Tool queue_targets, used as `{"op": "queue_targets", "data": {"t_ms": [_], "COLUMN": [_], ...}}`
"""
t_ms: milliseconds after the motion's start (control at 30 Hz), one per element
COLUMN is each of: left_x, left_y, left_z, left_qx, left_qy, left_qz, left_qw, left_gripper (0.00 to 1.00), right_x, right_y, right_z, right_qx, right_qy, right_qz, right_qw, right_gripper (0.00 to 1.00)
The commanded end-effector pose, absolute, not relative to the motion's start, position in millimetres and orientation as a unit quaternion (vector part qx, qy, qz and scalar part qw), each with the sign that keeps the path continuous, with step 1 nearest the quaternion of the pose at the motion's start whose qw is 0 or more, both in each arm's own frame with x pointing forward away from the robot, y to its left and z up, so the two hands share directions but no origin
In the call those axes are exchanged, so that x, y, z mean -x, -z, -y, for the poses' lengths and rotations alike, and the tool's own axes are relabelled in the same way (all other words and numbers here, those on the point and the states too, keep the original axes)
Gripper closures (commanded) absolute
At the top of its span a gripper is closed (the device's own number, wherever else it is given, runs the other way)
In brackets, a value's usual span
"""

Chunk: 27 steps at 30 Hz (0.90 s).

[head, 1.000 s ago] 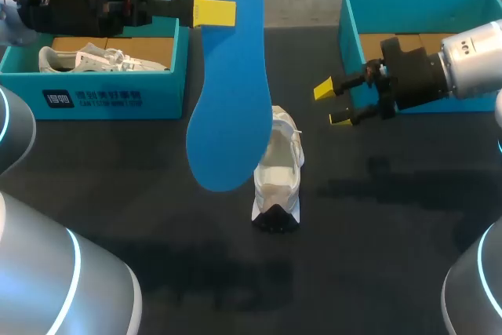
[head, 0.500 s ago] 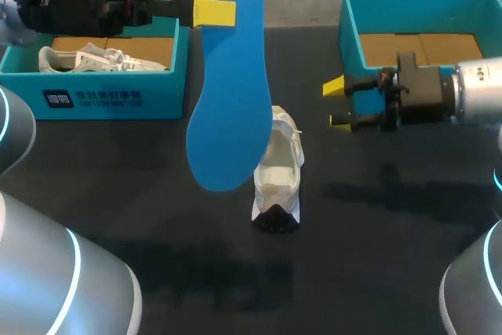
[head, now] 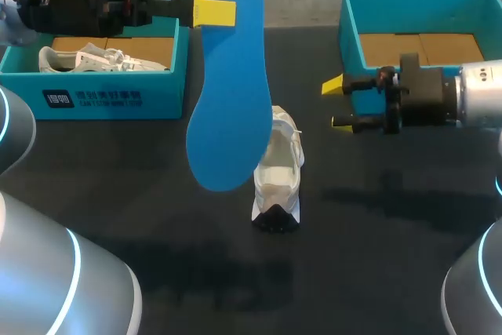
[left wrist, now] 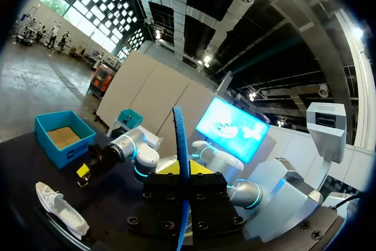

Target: Take the shoe out of the shoebox, open the shoe tongue, remove and reinsert the insole, then place the shoe into the shoebox

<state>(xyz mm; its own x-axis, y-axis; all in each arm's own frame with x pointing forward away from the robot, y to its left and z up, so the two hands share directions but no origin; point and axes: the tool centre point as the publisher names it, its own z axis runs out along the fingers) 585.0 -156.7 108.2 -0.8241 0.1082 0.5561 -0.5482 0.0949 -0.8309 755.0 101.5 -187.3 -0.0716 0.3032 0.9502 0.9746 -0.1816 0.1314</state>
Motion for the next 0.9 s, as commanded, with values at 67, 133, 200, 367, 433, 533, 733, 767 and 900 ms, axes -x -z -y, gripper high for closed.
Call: {"op": "queue_targets", "data": {"t_ms": [67, 133, 200, 367, 433, 533, 733, 767, 900], "left_x": [-600, -610, -620, -647, -654, -663, -667, -668, -670], "left_y": [-112, -116, -120, -134, -140, -146, -148, -147, -142], "left_z": [156, 154, 152, 150, 151, 152, 146, 145, 142], "left_qx": [-0.126, -0.105, -0.077, -0.013, 0.015, 0.064, 0.158, 0.165, 0.184], "left_qy": [-0.672, -0.686, -0.695, -0.702, -0.708, -0.715, -0.736, -0.738, -0.728], "left_qz": [0.692, 0.684, 0.682, 0.692, 0.689, 0.686, 0.658, 0.654, 0.660], "left_qw": [0.233, 0.226, 0.212, 0.169, 0.152, 0.120, 0.030, 0.019, 0.016], "left_gripper": [1.00, 1.00, 1.00, 1.00, 1.00, 1.00, 1.00, 1.00, 1.00], "right_x": [-755, -755, -755, -755, -755, -755, -755, -755, -755], "right_y": [187, 187, 187, 187, 187, 187, 187, 187, 187], "right_z": [-102, -102, -102, -102, -102, -102, -102, -102, -102], "right_qx": [0.591, 0.591, 0.591, 0.591, 0.591, 0.591, 0.591, 0.591, 0.591], "right_qy": [0.492, 0.492, 0.492, 0.492, 0.492, 0.492, 0.492, 0.492, 0.492], "right_qz": [0.541, 0.541, 0.541, 0.541, 0.541, 0.541, 0.541, 0.541, 0.541], "right_qw": [0.339, 0.339, 0.339, 0.339, 0.339, 0.339, 0.339, 0.339, 0.339], "right_gripper": [0.00, 0.00, 0.00, 0.00, 0.00, 0.00, 0.00, 0.00, 0.00]}}
